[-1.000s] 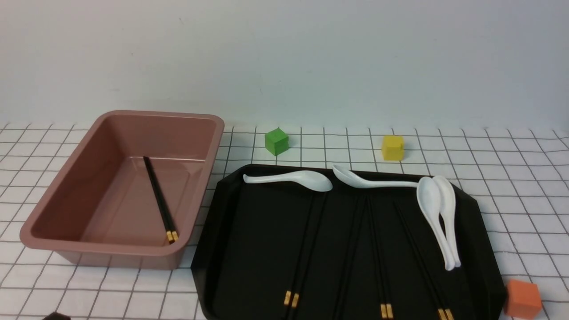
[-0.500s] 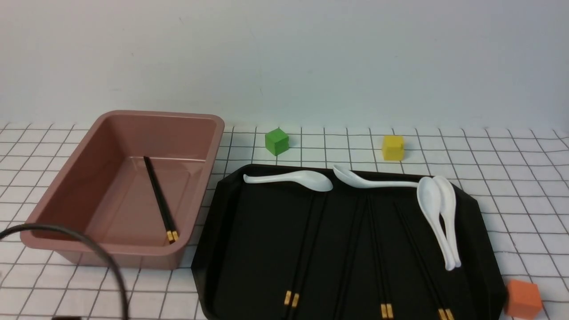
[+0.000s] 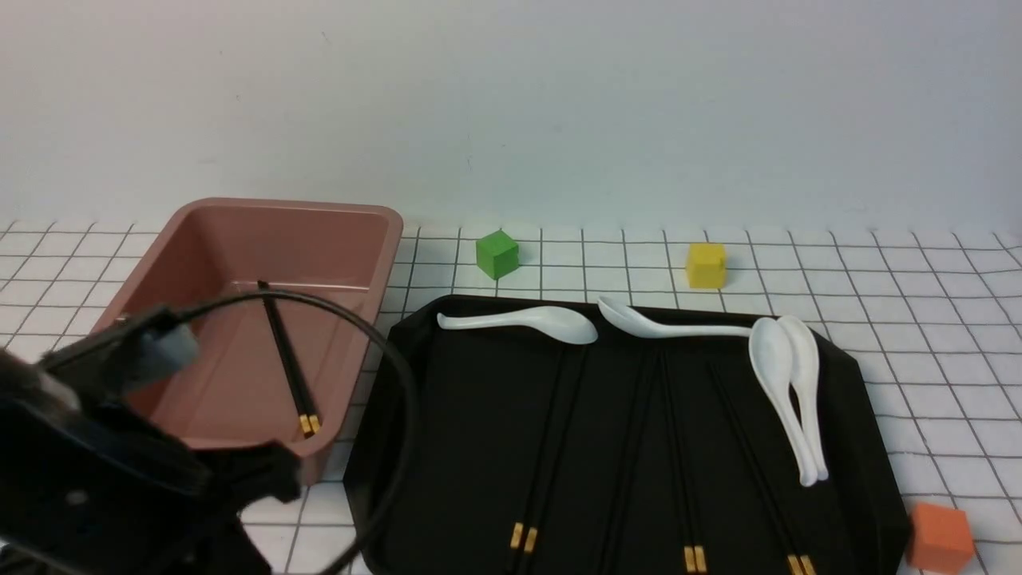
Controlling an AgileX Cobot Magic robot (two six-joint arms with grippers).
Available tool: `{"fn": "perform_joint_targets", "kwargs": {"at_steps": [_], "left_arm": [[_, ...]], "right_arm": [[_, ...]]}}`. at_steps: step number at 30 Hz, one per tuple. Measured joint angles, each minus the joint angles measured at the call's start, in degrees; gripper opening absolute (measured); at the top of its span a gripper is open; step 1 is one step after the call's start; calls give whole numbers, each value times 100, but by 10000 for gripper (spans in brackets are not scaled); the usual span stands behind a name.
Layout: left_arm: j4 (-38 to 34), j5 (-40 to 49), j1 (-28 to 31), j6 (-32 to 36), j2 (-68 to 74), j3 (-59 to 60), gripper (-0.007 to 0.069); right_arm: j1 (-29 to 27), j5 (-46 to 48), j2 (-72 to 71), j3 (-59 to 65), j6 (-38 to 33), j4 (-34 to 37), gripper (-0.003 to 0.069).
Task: On white black tablecloth take chopsticks from black tray and put them in box.
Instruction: 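Reach over to the black tray and grasp a pair of chopsticks with the left gripper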
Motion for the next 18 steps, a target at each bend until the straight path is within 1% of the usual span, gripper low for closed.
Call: {"fn": "perform_joint_targets", "kwargs": {"at_steps": [2, 3, 5, 7, 8, 9, 11, 15, 18], "left_arm": [[339, -97, -440, -323, 378, -214, 92], [534, -148, -657, -546, 608, -353, 132], [831, -221, -958, -783, 991, -615, 181], [1157, -326, -1339, -919, 1580, -1044, 263], [1184, -326, -1339, -915, 1580, -1086, 263], [1329, -369, -1504, -920, 1881, -1303, 303], [1533, -398, -1751, -873, 2497, -1801, 345], [1642, -424, -1951, -614, 3390, -2604, 364], [1665, -438, -1952, -440, 4021, -3091, 362]], "right_arm": [[0, 0, 0, 0, 0, 0, 240], [0, 0, 0, 0, 0, 0, 240], [0, 0, 0, 0, 0, 0, 240], [0, 0, 0, 0, 0, 0, 240], [0, 0, 0, 0, 0, 0, 240], [0, 0, 0, 0, 0, 0, 240], [0, 0, 0, 0, 0, 0, 240], [0, 0, 0, 0, 0, 0, 240], [0, 0, 0, 0, 0, 0, 240]]}}
